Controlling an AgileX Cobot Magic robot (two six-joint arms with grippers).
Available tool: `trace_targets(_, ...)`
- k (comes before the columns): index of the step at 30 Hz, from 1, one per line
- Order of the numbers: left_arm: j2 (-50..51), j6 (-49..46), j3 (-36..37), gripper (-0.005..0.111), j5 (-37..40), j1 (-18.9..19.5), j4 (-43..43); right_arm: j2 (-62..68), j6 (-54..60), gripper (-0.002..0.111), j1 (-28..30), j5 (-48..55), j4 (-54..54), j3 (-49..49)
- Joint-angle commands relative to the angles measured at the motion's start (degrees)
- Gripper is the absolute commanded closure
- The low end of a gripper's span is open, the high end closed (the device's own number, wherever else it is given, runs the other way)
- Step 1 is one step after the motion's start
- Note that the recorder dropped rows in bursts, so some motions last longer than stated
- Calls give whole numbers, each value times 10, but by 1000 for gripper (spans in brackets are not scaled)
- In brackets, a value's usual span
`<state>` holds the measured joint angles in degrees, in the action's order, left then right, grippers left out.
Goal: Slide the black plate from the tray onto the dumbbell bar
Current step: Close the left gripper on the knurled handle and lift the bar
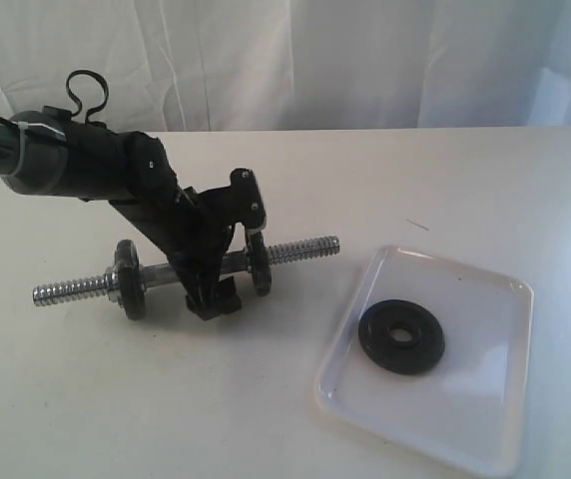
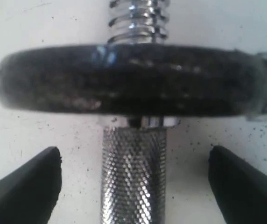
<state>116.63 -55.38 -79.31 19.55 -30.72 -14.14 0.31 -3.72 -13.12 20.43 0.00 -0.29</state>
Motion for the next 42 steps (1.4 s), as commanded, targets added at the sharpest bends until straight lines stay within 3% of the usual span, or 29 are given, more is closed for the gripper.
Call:
trace_targets(1,7,0,3,21,39,-4,10,-3,0,108,1,-8,0,3)
trace_targets(3,7,0,3,25,41,-4,10,-3,0,108,1,-8,0,3)
trace_targets(5,7,0,3,37,41,-4,10,-3,0,108,1,-8,0,3)
trace_targets(11,7,12,3,100,42,-4,10,-3,0,108,1,-8,0,3)
trace_targets(12,7,18,3,106,40,-4,10,-3,0,108,1,-8,0,3)
trace_targets(19,7,109,3,107,7,-4,9,-3,0,108,1,-8,0,3)
trace_targets(32,7,142,3,107,22,-4,-9,-3,0,108,1,-8,0,3)
trace_targets(42,6,174,42,107,15,-4,-11,-3,0,108,1,-8,0,3)
